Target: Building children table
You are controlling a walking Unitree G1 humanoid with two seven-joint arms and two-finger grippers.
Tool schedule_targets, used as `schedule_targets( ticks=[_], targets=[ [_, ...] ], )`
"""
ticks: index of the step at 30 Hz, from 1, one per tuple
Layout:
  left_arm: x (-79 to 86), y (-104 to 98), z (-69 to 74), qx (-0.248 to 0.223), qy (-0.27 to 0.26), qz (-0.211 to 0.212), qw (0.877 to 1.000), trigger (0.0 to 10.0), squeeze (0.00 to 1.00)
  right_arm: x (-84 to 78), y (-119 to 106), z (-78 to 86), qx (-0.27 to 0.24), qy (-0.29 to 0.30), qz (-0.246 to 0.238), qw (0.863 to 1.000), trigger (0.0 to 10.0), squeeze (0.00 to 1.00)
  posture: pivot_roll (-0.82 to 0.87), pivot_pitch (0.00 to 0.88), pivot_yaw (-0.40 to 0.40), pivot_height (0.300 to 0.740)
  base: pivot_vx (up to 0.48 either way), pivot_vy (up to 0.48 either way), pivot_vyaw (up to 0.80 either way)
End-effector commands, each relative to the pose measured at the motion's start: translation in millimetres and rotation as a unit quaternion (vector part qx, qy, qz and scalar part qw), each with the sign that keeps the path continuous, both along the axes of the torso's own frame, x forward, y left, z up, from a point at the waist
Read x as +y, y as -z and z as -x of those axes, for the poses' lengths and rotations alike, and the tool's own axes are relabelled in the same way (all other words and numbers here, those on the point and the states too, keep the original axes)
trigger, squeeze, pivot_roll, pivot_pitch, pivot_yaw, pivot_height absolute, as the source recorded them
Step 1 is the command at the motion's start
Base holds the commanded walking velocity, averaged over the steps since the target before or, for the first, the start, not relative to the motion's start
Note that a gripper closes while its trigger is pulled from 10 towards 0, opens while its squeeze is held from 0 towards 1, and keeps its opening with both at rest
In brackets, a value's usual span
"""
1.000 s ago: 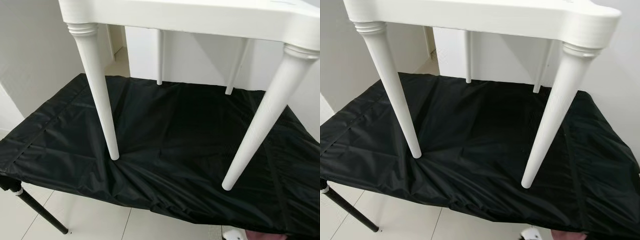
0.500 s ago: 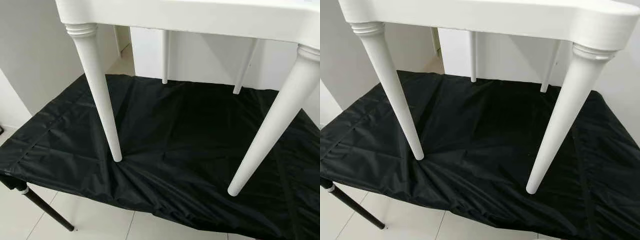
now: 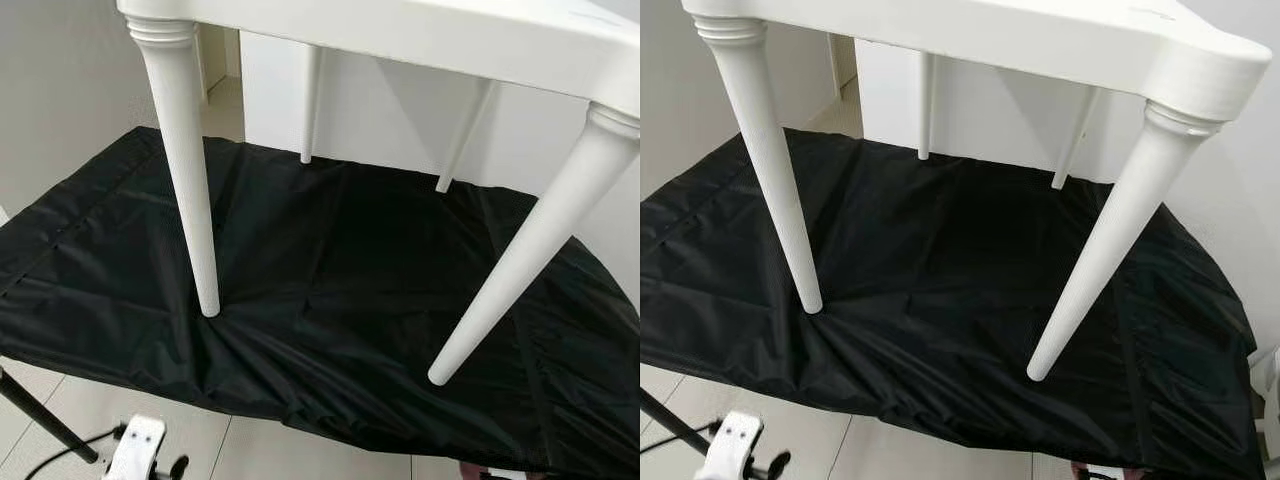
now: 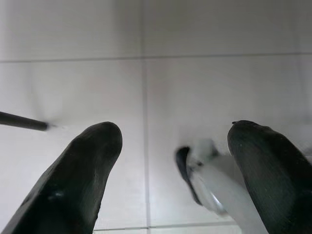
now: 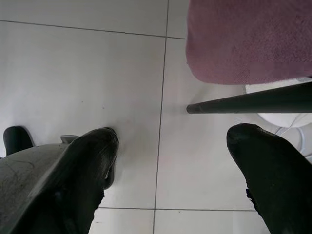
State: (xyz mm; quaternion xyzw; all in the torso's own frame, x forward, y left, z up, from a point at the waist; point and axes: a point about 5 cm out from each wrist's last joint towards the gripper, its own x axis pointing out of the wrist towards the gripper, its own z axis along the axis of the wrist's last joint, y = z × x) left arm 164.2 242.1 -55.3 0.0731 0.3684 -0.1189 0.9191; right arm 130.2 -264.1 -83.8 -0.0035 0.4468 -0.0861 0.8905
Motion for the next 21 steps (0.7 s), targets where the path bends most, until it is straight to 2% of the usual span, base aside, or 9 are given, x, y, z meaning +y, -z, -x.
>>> schedule_targets(
  ticks=[1,6,9,14,21],
  targets=[
    [5.7,3.3,4.8,0.011,-0.012,-0.001,1.0,10.0,0.0,0.7,1.2,3.1,0.004,-0.003,0.002,1.0,10.0,0.0,0.06,0.0,-0.054,0.74,0.0,0.0,0.0],
    [4.4,8.3,1.1,0.019,-0.035,-0.004,0.999,10.0,0.0,7.4,1.8,-0.8,-0.004,-0.005,-0.004,1.0,10.0,0.0,0.06,0.0,-0.047,0.74,0.0,0.0,0.0],
    [7.9,11.5,3.8,0.03,-0.027,-0.013,0.999,10.0,0.0,12.3,1.1,-6.7,-0.015,-0.001,-0.012,1.0,10.0,0.0,0.06,0.0,-0.036,0.74,0.0,0.0,0.0],
    [12.3,11.6,5.6,0.035,-0.022,-0.024,0.999,10.0,0.0,13.5,1.3,-6.8,-0.018,0.001,-0.015,1.0,10.0,0.0,0.06,0.0,-0.034,0.74,0.0,0.0,0.0],
    [10.7,11.2,-4.1,0.047,-0.016,-0.033,0.998,10.0,0.0,20.0,2.4,-8.2,-0.021,0.001,-0.02,1.0,10.0,0.0,0.05,0.0,-0.023,0.74,0.0,0.0,0.0]
  ],
)
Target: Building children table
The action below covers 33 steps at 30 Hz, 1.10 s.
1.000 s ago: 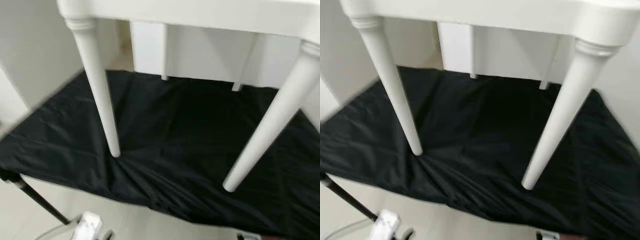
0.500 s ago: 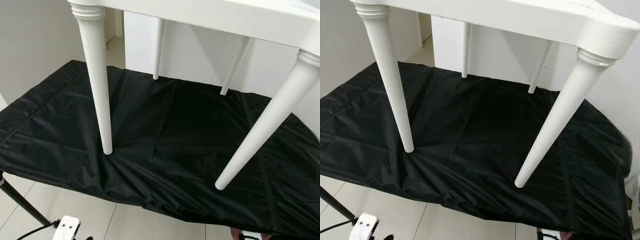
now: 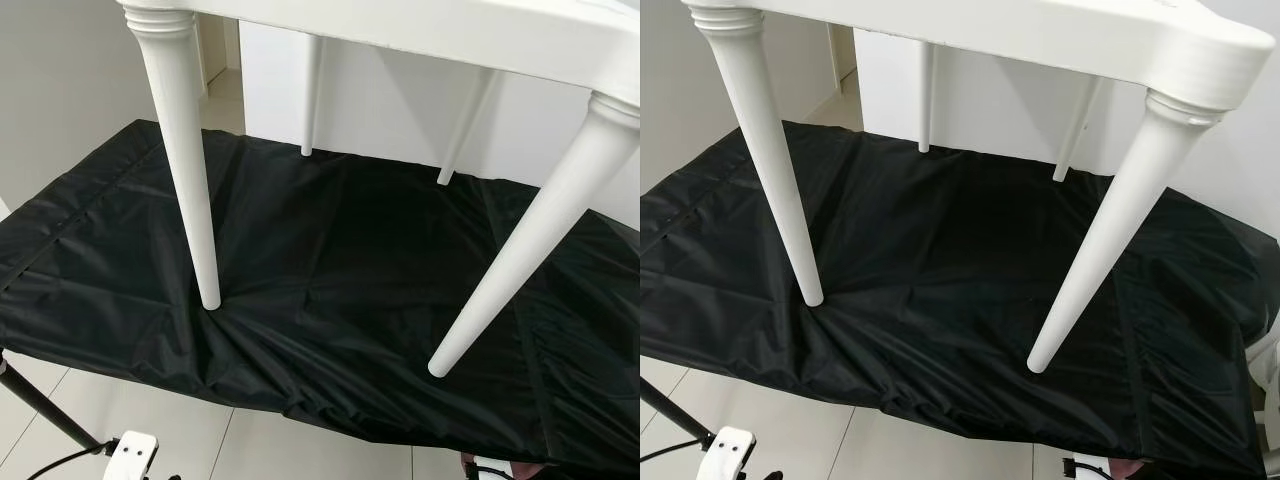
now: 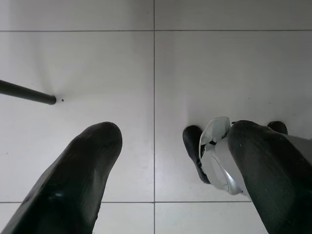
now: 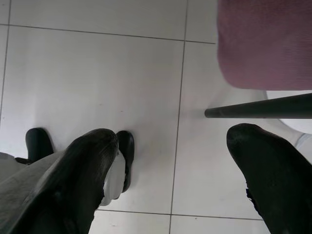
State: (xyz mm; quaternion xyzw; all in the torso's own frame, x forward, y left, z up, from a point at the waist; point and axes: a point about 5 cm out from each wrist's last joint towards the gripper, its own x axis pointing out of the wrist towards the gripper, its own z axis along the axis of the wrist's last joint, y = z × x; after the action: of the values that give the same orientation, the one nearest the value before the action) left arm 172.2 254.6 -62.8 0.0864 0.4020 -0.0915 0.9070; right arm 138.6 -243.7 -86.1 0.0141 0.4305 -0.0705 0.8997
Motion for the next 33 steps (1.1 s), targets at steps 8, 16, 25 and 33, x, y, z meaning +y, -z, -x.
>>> schedule_targets(
  ticks=[8,16,25,33],
  targets=[
    [-8.9,5.8,-1.9,0.025,-0.006,0.0,1.0,10.0,0.0,8.6,-0.5,-8.6,-0.009,0.008,-0.007,1.0,10.0,0.0,-0.01,0.0,0.024,0.74,0.0,0.0,0.0],
    [-15.9,9.1,-4.1,0.031,-0.043,0.01,0.999,10.0,0.0,12.5,0.3,-9.5,-0.007,0.007,-0.009,1.0,10.0,0.0,-0.01,0.0,0.018,0.74,0.0,0.0,0.0],
    [-22.1,12.5,-2.5,0.028,-0.092,0.029,0.995,10.0,0.0,18.5,3.0,-8.3,0.01,-0.006,-0.002,1.0,10.0,0.0,0.01,0.0,-0.02,0.74,0.0,0.0,0.0],
    [-23.6,16.8,2.9,0.044,-0.115,0.016,0.992,10.0,0.0,27.5,5.2,-8.4,0.017,-0.019,-0.004,1.0,10.0,0.0,0.01,0.0,-0.045,0.74,0.0,0.0,0.0]
  ],
)
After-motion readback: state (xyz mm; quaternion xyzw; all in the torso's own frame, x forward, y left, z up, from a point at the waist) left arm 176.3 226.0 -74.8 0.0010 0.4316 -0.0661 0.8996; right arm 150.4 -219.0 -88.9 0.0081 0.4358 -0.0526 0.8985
